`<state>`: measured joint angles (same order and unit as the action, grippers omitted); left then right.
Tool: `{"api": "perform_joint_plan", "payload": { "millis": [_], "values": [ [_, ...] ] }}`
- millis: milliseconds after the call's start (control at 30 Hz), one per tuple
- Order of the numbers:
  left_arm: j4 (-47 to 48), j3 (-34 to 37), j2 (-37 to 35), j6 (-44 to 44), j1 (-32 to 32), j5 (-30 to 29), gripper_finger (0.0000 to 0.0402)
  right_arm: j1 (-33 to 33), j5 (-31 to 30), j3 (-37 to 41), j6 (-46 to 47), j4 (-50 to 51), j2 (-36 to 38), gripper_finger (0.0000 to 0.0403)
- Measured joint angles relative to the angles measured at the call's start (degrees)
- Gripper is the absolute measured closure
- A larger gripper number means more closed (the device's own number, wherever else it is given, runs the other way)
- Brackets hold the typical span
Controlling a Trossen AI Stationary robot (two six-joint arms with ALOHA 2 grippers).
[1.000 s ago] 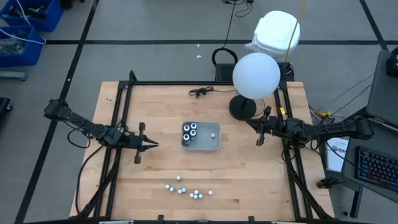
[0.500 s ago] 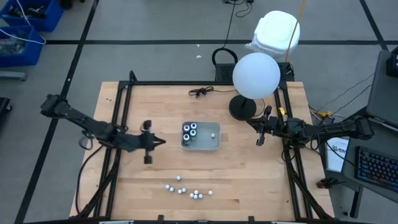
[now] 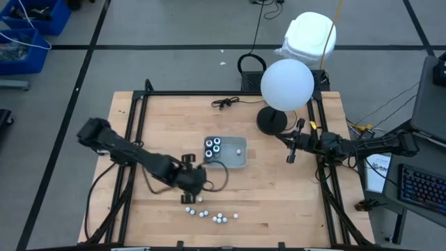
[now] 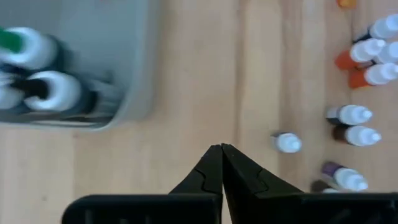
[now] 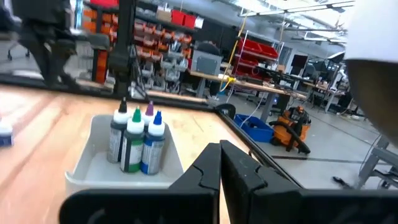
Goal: Pick & Place food coloring
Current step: Put the top small blue food coloring bottle into the gray bin
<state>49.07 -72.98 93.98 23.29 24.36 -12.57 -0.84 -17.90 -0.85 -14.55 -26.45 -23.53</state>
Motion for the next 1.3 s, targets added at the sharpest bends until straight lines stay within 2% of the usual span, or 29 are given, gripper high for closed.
{"api": "perform_joint_plan", "payload": {
  "millis": [200,367,467,600,767,1000,1300],
  "values": [
    [1.91,-6.59,8.59,1.12,0.86,11.32,0.0345,0.02,-0.03,-0.01,-0.9,2.0,-0.02,0.0403],
    [2.18,-7.22,11.98,3.76,2.94,15.27,0.0299,0.02,-0.01,0.01,0.39,1.11,0.0,0.0403],
    [1.93,-7.22,12.8,4.07,3.59,14.7,0.0267,0.02,-0.01,-0.01,0.78,1.18,-0.02,0.0403],
    [1.73,-7.22,12.8,4.04,4.25,9.77,0.023,0.02,-0.01,-0.01,1.81,1.07,0.0,0.0403],
    [1.35,-7.15,12.8,2.27,4.2,6.58,0.0202,0.0,-0.01,0.01,1.75,1.04,0.0,0.0403],
    [-2.87,-3.83,12.8,-1.63,4.18,8.42,0.0203,0.01,-0.01,0.0,3.31,1.48,-0.02,0.0403],
    [-7.57,-0.6,12.8,-2.05,3.67,10.59,0.0207,0.02,0.0,0.0,6.14,1.59,-0.02,0.0403]
  ]
}}
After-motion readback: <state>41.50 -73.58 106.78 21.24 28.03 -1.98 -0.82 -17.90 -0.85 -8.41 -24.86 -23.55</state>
